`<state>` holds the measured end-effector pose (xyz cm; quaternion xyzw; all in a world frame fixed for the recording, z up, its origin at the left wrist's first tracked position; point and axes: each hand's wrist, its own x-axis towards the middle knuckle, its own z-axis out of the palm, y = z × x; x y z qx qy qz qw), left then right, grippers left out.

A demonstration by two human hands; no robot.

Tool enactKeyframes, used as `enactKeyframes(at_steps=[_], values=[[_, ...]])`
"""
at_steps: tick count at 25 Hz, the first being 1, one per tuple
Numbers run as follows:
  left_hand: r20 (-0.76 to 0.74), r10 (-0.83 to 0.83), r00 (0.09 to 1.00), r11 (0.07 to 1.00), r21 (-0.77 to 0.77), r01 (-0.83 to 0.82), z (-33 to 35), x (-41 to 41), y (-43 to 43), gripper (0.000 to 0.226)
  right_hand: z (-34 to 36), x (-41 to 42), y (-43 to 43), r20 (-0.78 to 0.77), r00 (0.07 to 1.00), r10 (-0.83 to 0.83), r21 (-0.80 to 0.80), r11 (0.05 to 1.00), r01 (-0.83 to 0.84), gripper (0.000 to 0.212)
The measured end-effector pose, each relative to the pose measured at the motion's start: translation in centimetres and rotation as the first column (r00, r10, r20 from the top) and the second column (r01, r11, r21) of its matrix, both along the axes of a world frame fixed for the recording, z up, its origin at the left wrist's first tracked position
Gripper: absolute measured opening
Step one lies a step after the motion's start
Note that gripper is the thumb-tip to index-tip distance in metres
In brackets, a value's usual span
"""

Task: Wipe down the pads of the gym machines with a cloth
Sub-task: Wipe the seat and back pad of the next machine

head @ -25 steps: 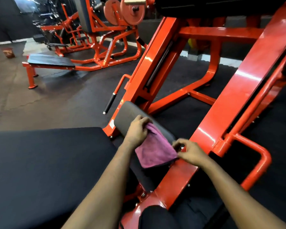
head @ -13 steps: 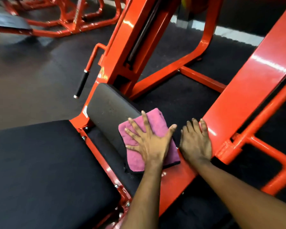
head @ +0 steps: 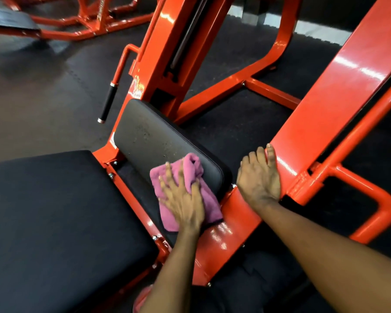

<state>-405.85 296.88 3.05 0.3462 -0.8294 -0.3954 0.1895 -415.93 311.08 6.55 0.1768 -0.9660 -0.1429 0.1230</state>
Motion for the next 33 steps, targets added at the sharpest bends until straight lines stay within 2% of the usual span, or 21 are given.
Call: enactKeyframes(at_steps=[2,4,8,12,15,18,20,23,26,29,33], values=[[0.026,-0.15,0.988,0.981,-0.124,0.152,2.1,-2.2,0.2,0.07,0.3,0.2,-0.1,-0.005,1.0,-0.003,0.013,1.0,0.003,0.033],[0.084,-0.24,0.967,0.931,-0.262,0.254,2.4,-3.0,0.7,0.07,0.5,0.3,-0.2,0.004,1.0,-0.015,0.011,1.0,0.014,0.034],[0.065,-0.184,0.981,0.928,-0.317,0.195,-1.4,0.6,0.9,0.077,0.7,0.4,-0.3,0.007,1.0,-0.018,0.024,1.0,0.017,0.034],[0.015,-0.138,0.99,0.973,-0.187,0.138,-2.9,2.9,0.4,0.079,0.7,0.5,-0.4,0.021,1.0,-0.014,0.064,0.998,0.012,0.035],[0.037,-0.05,0.998,0.988,-0.141,0.054,-0.5,0.1,0.8,0.075,0.7,0.5,-0.5,0.02,1.0,-0.012,0.074,0.997,0.011,0.033],[0.105,-0.18,0.978,0.948,-0.245,0.201,2.6,-3.4,1.5,0.072,0.7,0.5,-0.4,0.021,1.0,-0.011,0.077,0.997,0.009,0.032],[0.08,-0.294,0.952,0.874,-0.381,0.302,2.5,-3.2,1.4,0.074,0.6,0.5,-0.3,0.014,1.0,-0.003,0.086,0.996,0.002,0.033],[-0.002,-0.348,0.938,0.826,-0.474,0.305,-0.4,-0.4,0.4,0.074,0.6,0.5,-0.4,0.009,1.0,-0.004,0.081,0.997,0.003,0.03],[-0.042,-0.319,0.947,0.866,-0.419,0.273,-3.0,1.7,-0.5,0.078,0.7,0.5,-0.4,0.013,1.0,-0.006,0.086,0.996,0.005,0.032],[-0.03,-0.2,0.979,0.942,-0.279,0.184,-3.4,1.8,-1.1,0.081,0.7,0.7,-0.4,0.009,1.0,-0.002,0.087,0.996,0.001,0.035],[0.026,-0.004,1.0,0.993,-0.119,0.007,-0.5,-1.2,-0.5,0.082,0.5,0.5,-0.4,-0.008,1.0,0.008,0.083,0.996,-0.007,0.032]])
